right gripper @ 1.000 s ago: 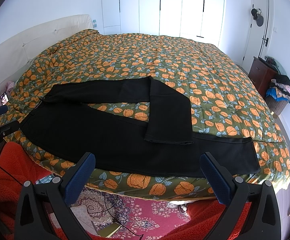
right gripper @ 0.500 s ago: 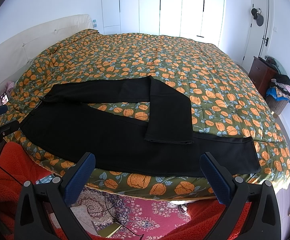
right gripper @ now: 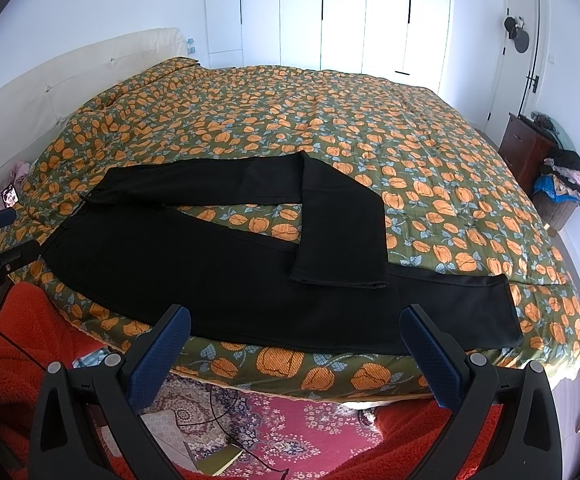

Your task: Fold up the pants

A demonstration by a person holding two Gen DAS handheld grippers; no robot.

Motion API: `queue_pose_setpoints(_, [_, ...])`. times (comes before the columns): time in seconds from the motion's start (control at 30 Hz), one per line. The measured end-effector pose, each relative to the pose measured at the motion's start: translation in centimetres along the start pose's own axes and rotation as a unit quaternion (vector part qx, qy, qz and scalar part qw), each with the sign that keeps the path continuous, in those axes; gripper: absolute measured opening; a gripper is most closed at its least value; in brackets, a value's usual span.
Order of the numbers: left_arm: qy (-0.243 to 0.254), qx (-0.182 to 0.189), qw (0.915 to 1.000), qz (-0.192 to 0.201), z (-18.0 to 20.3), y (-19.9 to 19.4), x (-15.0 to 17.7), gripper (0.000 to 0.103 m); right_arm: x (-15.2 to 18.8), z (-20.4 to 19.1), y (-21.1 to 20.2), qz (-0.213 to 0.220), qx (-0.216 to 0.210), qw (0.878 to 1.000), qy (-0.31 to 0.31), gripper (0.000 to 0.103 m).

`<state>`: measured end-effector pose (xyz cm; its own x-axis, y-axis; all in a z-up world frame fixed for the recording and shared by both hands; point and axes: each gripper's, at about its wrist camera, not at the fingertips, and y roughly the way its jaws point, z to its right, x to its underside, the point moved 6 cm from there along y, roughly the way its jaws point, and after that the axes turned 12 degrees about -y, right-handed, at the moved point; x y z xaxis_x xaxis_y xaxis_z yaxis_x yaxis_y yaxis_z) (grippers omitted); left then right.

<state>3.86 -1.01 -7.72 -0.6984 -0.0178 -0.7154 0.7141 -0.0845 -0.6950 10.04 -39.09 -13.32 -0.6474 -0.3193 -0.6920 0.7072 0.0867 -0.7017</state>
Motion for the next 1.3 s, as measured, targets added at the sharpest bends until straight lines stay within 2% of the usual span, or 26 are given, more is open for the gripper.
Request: queue_pose_setpoints(1.3, [0.002,-0.002,1.0000,0.002,0.51,0.00,0.12,0.102,-0.11,-0.01,0.09,-0.002,0.000,1.000,0.001,0.103])
